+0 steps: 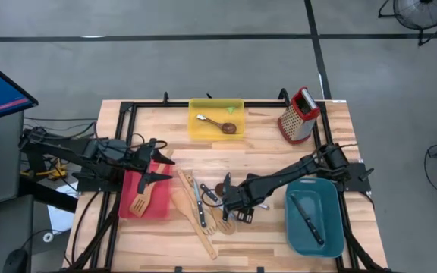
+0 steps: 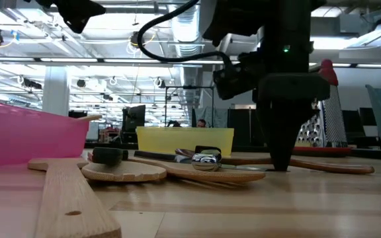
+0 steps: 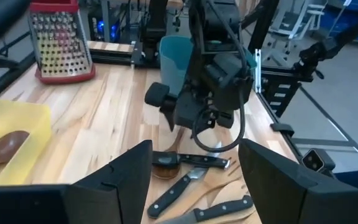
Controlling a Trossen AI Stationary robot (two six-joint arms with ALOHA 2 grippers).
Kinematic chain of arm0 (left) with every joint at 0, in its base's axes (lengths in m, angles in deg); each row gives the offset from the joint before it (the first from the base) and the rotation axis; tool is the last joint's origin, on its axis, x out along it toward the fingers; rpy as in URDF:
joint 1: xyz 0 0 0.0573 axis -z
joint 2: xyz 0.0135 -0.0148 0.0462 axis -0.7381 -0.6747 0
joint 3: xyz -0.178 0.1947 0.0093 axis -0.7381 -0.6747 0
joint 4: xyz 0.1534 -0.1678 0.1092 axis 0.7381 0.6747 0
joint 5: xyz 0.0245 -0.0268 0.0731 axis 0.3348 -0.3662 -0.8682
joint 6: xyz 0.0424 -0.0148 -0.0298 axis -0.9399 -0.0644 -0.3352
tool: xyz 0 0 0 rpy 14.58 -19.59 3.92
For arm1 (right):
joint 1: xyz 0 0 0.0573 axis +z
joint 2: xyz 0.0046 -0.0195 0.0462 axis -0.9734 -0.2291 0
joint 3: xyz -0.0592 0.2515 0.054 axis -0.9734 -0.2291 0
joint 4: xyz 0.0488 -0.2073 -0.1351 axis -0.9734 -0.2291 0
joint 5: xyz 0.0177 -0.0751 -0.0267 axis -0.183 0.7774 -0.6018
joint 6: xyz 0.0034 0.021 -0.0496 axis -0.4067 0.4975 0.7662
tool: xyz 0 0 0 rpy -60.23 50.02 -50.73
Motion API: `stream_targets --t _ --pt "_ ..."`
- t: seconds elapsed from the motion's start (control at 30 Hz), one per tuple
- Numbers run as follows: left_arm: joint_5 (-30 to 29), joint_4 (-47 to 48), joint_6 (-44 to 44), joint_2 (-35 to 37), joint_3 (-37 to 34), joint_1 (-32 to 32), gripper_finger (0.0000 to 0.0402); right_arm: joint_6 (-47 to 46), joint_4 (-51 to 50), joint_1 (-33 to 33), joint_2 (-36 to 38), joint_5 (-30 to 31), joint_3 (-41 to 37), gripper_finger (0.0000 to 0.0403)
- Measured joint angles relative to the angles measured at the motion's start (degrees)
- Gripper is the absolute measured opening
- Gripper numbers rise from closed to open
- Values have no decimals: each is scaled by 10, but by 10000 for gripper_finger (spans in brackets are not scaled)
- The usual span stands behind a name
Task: Pick & Place Kitchen Items
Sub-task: Put the brown serving spoon into the yellow bin
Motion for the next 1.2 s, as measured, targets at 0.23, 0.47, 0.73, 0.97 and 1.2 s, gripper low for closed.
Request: stream_targets --t 0.23,0.47,0.73,0.97,1.2 --pt "0 9 21 1 0 0 222 -8 9 -3 3 -14 -1 62" --pt "0 8 27 26 0 0 197 -9 7 -4 3 -5 -1 37" --pt "3 9 29 55 0 0 173 10 -4 -5 6 -4 29 40" --pt "3 10 25 63 0 0 178 21 -11 -4 30 2 47 44" --pt "3 13 24 68 0 0 188 10 -54 -4 71 44 45 47"
